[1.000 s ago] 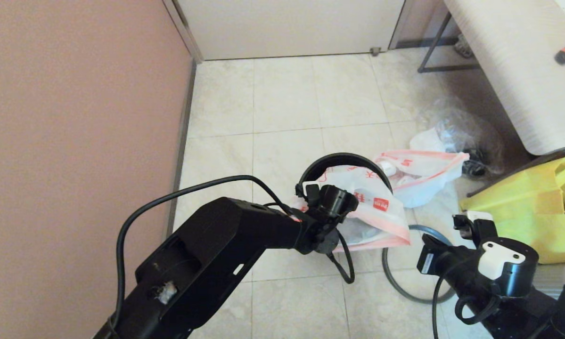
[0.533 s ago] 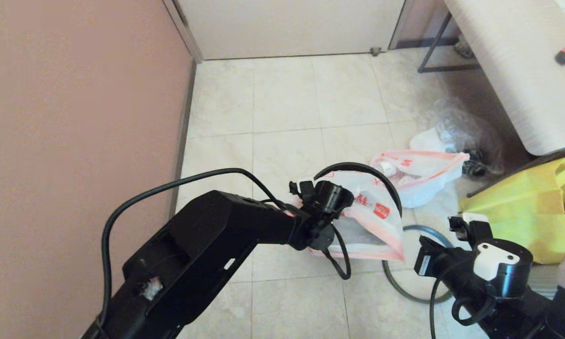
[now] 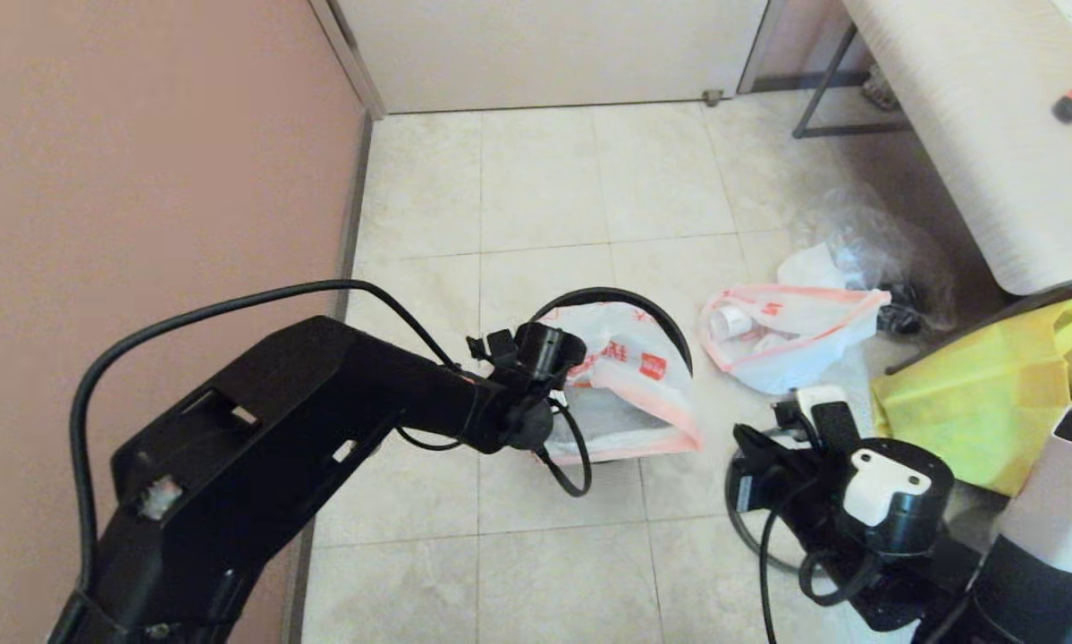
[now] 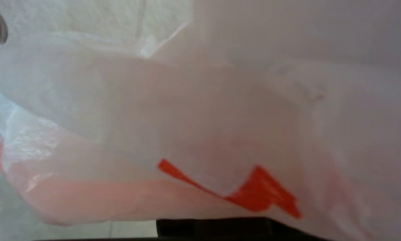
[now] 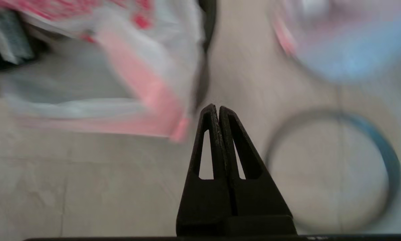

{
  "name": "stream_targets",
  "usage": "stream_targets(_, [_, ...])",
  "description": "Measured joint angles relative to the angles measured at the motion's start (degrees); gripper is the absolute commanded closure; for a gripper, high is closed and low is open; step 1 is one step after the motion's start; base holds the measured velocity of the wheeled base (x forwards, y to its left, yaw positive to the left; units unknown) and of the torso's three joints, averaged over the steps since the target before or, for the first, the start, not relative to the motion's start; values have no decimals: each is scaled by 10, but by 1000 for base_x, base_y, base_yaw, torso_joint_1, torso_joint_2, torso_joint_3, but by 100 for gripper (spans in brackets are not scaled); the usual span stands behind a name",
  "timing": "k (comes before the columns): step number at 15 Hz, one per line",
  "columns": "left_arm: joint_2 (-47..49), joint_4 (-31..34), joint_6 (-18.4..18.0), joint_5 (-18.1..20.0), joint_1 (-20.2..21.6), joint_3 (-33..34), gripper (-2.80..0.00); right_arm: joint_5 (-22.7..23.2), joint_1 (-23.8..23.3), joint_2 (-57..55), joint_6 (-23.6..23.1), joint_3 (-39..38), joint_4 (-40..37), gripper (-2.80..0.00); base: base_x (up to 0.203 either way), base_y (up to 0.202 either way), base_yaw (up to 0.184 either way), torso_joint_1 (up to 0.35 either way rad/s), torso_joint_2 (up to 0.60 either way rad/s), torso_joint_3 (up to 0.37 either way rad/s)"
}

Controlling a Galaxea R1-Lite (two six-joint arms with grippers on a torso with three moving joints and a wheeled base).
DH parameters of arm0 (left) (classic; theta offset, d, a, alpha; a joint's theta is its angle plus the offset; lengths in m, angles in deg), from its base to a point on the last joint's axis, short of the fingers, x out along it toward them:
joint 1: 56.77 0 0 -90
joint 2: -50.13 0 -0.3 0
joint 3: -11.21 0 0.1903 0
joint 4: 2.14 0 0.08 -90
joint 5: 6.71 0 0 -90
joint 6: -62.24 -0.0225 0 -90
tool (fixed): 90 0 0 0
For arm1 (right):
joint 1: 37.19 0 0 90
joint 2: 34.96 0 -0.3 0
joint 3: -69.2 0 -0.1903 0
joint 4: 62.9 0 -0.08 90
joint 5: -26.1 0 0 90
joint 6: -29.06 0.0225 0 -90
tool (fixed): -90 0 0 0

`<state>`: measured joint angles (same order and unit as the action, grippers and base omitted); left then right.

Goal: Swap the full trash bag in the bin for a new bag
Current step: Put the new garbage bag on the trash can

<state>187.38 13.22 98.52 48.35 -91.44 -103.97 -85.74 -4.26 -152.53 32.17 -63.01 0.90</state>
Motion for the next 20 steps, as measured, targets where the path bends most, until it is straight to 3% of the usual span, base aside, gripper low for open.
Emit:
stream_targets(3, [-16, -21, 26, 19, 13, 30, 0, 1, 30, -37, -69, 93, -27, 0, 0, 0, 0, 0, 0, 0])
stream_targets(6, [-26, -43, 48, 52, 38, 62, 0, -13, 52, -50, -103, 149, -123, 0, 0, 0, 0, 0, 0, 0])
stream_targets(12, [-30, -51, 50, 95, 61, 81, 0, -40, 59, -41, -125, 264, -279, 0, 0, 0, 0, 0, 0, 0])
stream_targets(15, [-30, -50, 51, 96, 62, 81, 0, -39, 69, -36, -94, 283, -332, 0, 0, 0, 0, 0, 0, 0])
stream_targets(20, [-35, -50, 51, 94, 52, 84, 0, 13, 73, -12, 35, 288, -441, 0, 0, 0, 0, 0, 0, 0])
